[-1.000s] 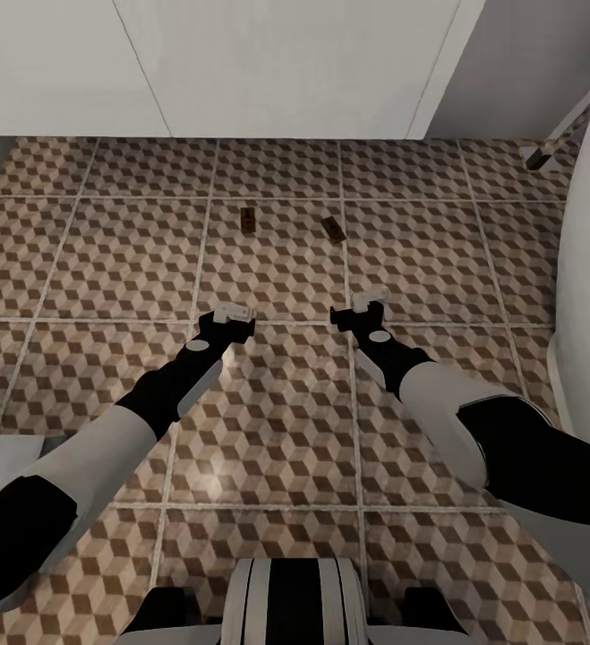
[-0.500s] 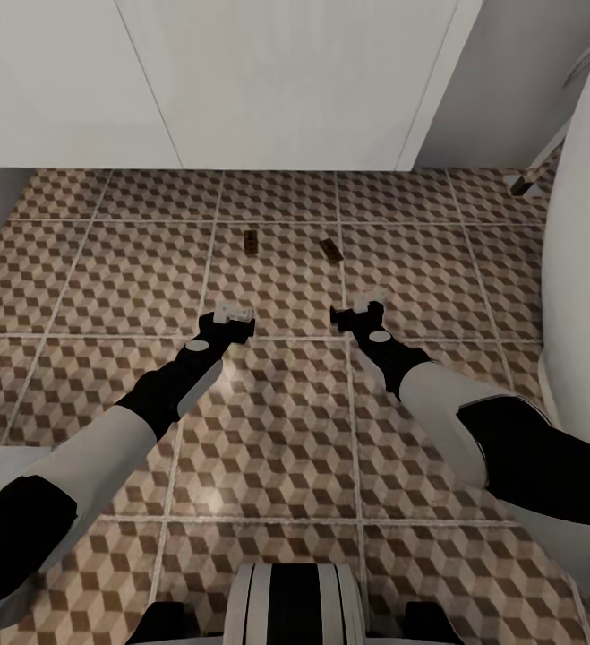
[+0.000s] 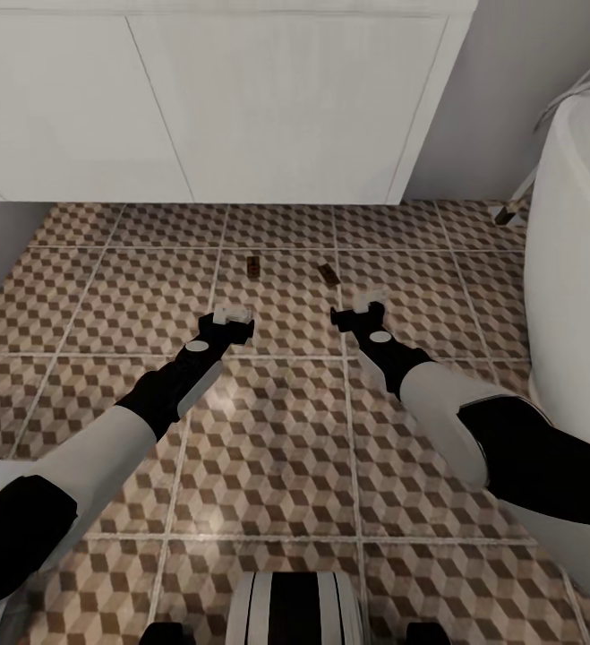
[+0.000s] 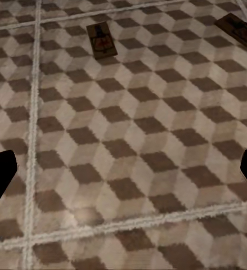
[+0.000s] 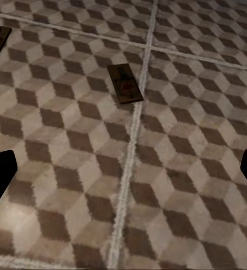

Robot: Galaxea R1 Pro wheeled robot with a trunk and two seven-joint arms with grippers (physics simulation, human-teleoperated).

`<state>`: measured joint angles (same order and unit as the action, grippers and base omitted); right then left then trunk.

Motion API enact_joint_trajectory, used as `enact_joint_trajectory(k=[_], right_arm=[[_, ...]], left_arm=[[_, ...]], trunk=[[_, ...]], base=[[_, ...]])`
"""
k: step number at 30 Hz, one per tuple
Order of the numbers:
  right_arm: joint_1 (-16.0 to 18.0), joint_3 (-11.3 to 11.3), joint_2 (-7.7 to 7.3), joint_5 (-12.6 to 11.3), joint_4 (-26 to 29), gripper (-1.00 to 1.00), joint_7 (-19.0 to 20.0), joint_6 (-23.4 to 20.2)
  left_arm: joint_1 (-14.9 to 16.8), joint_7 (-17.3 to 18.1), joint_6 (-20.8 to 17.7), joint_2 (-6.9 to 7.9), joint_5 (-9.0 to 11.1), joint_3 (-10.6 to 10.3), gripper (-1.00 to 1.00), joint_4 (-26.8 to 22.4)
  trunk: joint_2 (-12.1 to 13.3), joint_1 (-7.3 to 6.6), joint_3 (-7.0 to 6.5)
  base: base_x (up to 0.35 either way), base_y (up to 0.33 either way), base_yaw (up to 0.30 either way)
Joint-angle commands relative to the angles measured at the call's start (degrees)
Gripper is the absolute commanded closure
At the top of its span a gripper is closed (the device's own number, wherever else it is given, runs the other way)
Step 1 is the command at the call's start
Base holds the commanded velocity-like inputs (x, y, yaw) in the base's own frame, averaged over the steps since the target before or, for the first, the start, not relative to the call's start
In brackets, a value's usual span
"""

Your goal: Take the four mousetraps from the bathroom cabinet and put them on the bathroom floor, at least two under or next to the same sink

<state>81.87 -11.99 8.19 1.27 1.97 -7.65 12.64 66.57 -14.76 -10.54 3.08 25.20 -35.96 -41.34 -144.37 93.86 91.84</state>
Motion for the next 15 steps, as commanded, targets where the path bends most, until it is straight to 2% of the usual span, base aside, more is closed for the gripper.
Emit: enact_joint_trajectory(k=[1,7,15], right_arm=[[0.04,-0.32,0.0,0.13,-0.12,-1.0,-0.35,0.11],[0.04,-0.32,-0.12,0.14,-0.55,-1.0,-0.29,0.11],[-0.32,-0.32,-0.23,0.14,-0.79,-1.0,-0.21,0.11]], left_arm=[[0.05,-0.56,-0.19,0.11,0.55,-0.42,-1.0,-0.12],[-0.33,-0.54,-0.19,0.16,0.55,-0.42,-1.0,-0.07],[-2.5,-0.53,0.03,0.19,0.55,-0.42,-1.0,-0.09]], trunk=[[0.0,-0.03,-0.29],[0.08,-0.18,-2.17],[0.19,-0.39,-4.68]], base=[[0.0,0.0,0.0],[0.0,0.0,0.0],[0.0,0.0,0.0]])
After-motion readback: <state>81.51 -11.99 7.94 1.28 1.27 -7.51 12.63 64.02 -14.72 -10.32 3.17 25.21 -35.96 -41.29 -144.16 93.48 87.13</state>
